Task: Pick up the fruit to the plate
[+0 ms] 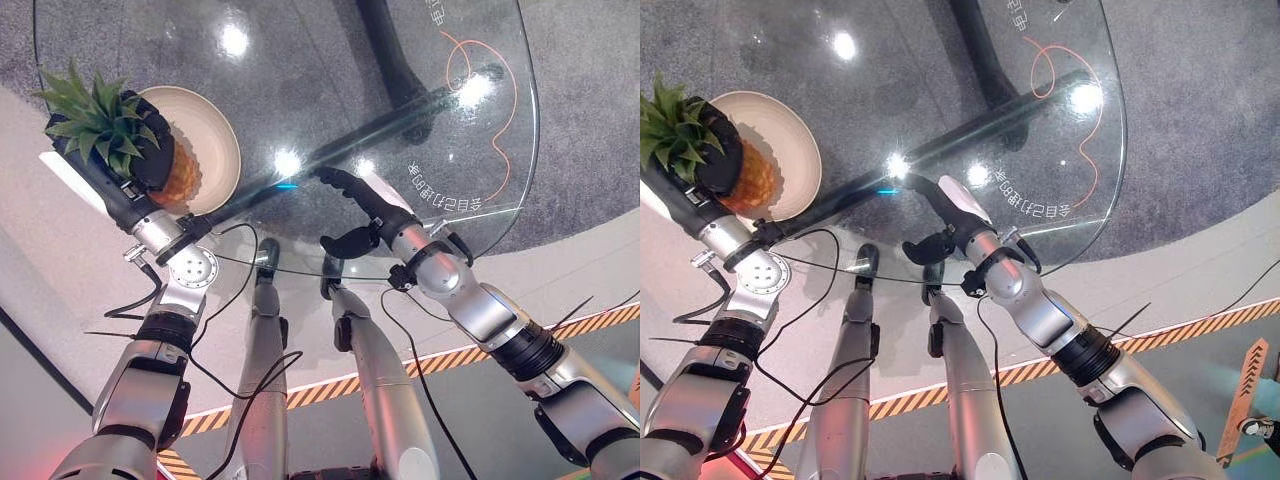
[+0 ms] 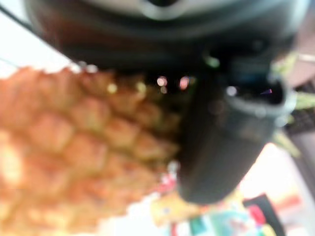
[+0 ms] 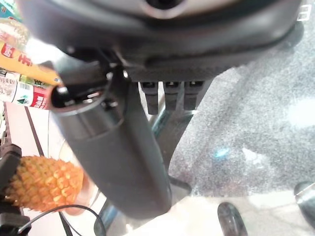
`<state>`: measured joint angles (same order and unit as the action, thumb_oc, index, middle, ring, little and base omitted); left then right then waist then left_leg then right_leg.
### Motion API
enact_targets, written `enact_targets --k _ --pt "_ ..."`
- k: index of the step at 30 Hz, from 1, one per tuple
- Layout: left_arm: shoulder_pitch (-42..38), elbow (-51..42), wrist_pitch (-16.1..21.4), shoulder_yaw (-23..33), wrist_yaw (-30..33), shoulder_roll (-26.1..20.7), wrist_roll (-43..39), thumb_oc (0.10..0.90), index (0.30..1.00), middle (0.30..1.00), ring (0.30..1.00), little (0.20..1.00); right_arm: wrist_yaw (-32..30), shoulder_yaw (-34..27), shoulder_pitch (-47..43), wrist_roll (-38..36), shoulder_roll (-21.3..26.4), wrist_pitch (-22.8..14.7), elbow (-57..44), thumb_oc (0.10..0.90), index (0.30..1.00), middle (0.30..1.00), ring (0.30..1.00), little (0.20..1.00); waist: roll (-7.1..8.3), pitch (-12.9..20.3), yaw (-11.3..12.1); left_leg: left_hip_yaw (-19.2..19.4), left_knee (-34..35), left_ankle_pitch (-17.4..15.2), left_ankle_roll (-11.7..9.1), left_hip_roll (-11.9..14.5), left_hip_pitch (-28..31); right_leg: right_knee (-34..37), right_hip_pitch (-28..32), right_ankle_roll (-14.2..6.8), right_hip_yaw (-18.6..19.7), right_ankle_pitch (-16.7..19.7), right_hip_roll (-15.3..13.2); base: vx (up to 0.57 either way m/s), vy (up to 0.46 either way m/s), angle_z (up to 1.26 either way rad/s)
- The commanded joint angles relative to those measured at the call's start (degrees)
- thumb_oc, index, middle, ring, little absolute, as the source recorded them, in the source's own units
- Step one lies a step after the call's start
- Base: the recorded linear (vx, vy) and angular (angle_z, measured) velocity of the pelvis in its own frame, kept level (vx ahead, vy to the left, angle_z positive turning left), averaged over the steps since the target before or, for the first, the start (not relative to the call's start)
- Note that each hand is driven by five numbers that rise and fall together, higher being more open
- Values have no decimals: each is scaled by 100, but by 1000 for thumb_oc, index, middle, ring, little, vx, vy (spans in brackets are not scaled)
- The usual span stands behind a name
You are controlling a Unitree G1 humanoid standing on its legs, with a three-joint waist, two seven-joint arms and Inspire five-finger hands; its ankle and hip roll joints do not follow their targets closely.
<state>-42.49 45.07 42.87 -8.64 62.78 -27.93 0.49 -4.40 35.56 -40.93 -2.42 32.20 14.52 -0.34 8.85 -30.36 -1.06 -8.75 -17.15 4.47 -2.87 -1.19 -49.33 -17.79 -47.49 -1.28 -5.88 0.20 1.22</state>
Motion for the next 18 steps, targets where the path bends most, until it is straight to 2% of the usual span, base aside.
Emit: enact_targets --k 1,2,3,4,6,18 --pt "-462 -433 446 84 148 -476 176 306 476 476 476 406 -142 -157 19 -97 -138 -327 -561 800 900 900 900 900 515 57 189 -95 -53 -334 59 -310 93 -140 -35 -270 -250 189 189 0 0 0" --pt "-424 -438 443 79 153 -462 201 333 500 500 500 433 -150 -130 47 -92 -151 -329 -554 800 900 900 900 900 512 57 198 -92 -76 -390 65 -308 145 -156 17 -269 -244 144 194 0 0 0" --pt "-476 -441 437 73 156 -473 207 394 552 552 552 494 -151 -144 6 -94 -140 -327 -550 800 900 900 900 900 507 57 190 -97 -65 -331 62 -316 75 -146 -49 -263 -252 188 189 0 0 0" --pt "-441 -447 438 70 163 -468 206 413 568 568 568 513 -153 -123 31 -87 -147 -322 -550 800 900 900 900 900 501 57 196 -92 -75 -384 67 -314 133 -159 2 -266 -242 146 197 0 0 0" --pt "-477 -466 439 64 169 -459 231 800 900 900 900 900 -146 -150 2 -72 -147 -320 -547 800 900 900 900 900 495 57 191 -100 -59 -325 64 -323 66 -143 -64 -262 -255 197 182 0 0 0" --pt "-432 -423 436 48 158 -432 211 800 900 900 900 900 -144 -144 12 -75 -154 -378 -473 800 900 900 900 900 474 57 197 -87 -78 -383 77 -345 117 -129 -6 -265 -233 166 181 0 0 0"
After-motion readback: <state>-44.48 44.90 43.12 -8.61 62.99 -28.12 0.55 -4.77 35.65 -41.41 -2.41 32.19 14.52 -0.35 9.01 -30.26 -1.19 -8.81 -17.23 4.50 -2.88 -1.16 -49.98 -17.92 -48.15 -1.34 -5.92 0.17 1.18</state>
